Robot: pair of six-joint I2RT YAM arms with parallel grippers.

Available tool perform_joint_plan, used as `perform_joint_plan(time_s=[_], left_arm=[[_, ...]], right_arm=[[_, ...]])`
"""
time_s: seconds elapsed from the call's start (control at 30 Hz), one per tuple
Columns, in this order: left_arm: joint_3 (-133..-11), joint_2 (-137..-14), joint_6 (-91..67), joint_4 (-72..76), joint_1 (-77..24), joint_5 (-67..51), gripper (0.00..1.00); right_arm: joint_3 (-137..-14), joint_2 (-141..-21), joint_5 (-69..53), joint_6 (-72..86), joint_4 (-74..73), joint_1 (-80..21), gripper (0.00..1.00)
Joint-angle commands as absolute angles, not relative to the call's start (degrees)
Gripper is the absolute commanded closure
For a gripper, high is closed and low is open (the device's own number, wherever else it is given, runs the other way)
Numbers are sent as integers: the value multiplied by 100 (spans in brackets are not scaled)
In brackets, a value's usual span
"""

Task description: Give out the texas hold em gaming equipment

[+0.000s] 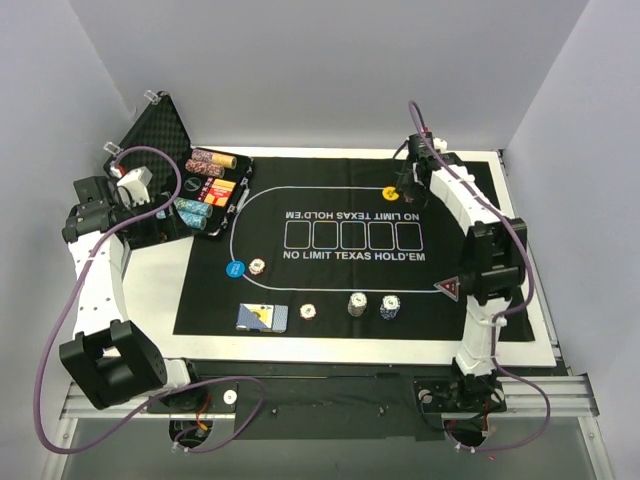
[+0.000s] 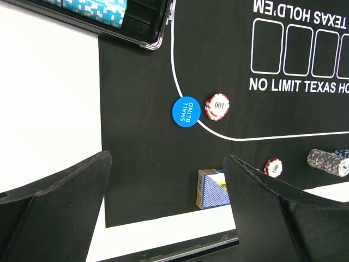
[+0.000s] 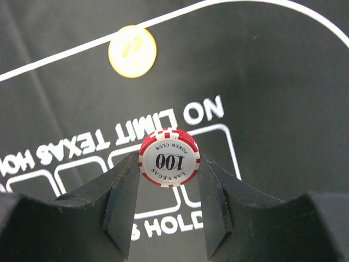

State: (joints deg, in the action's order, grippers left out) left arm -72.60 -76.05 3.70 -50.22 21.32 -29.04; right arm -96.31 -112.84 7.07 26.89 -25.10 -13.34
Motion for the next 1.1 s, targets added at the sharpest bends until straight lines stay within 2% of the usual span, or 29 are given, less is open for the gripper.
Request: perform_joint_plan(time_s=[0.0, 0.17, 0.5, 0.63, 0.7, 0.83, 0.97, 1.07], left_arm=[[-7391, -7813, 510, -4860, 2180, -3129, 5], [-7523, -7998, 562, -4852, 2180, -3155, 5], [-7515, -8121, 580, -4843, 2188, -3234, 5], [-7480, -8033, 589, -4843, 2188, -3270, 5], [-7471, -7981, 598, -4852, 2188, -3270, 5], [-7409, -7849, 641, -4904, 2188, -3243, 5], [-7322, -7700, 650, -4931, 2180, -3252, 5], [-7216, -7603, 633, -4887, 2188, -3296, 5]], right_arm=[[-10492, -12040, 536, 2610, -2865, -1029, 78], [-11485, -12989, 466, 2610, -3102, -826, 78], [-12294, -13904, 501, 2725, -3322, -686, 76], [-12428, -13931, 571, 2786, -3410, -677, 62], [-12419, -13913, 501, 2830, -3428, -685, 48], [-12279, -13616, 510, 2918, -3472, -703, 36], [-11822, -12914, 615, 2918, -3480, -852, 35], [-10964, -12114, 790, 2839, -3323, -1238, 34]])
